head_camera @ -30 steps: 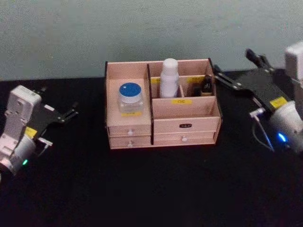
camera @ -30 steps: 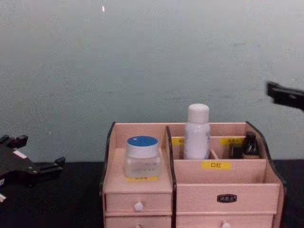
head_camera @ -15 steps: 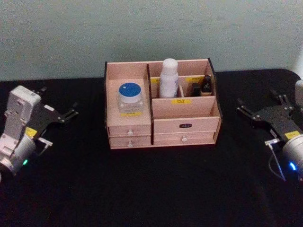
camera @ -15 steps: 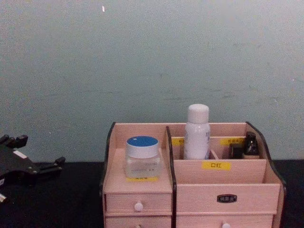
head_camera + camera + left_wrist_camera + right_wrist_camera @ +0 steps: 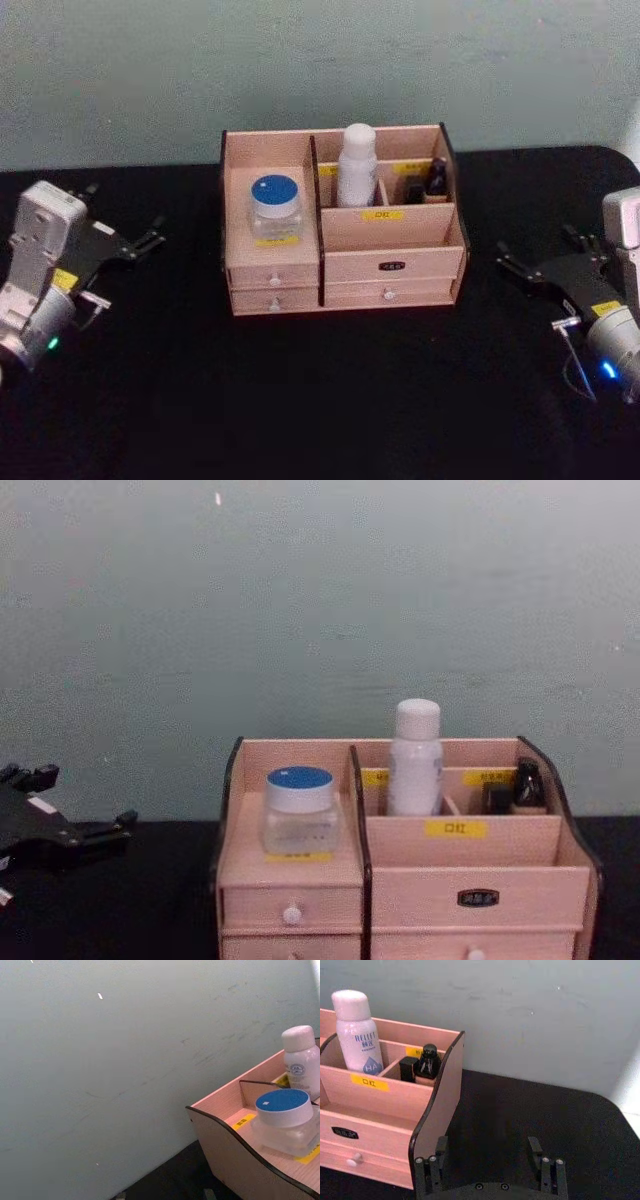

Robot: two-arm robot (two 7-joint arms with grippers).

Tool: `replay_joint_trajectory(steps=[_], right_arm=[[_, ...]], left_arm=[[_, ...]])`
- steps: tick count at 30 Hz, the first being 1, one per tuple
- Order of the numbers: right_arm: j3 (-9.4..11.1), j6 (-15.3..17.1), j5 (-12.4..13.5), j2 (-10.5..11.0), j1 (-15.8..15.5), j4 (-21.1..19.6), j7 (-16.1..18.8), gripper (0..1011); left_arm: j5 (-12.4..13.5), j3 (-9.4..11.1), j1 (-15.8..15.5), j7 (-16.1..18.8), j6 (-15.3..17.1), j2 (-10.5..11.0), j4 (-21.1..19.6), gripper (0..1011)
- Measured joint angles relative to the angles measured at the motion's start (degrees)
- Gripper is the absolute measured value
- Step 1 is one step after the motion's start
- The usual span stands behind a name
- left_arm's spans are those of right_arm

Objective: Pick up the facial cleanser and watermelon frost from the table and place them into the tiered storage box.

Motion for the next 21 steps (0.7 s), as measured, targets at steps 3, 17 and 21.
replay_joint_trajectory(steps=[3, 17, 21], right_arm=[[0.04, 0.14, -0.03, -0.05, 0.02, 0.05, 0.07, 1000], [-0.06, -0.11, -0.02, 0.09, 0.04, -0.07, 0.04, 1000], [-0.08, -0.16, -0.01, 0.11, 0.04, -0.09, 0.02, 1000]], left_arm=[[0.0, 0.0, 0.0, 0.0, 0.0, 0.0, 0.0, 1001], [0.0, 0.0, 0.0, 0.0, 0.0, 0.0, 0.0, 1001], [0.0, 0.0, 0.0, 0.0, 0.0, 0.0, 0.0, 1001]])
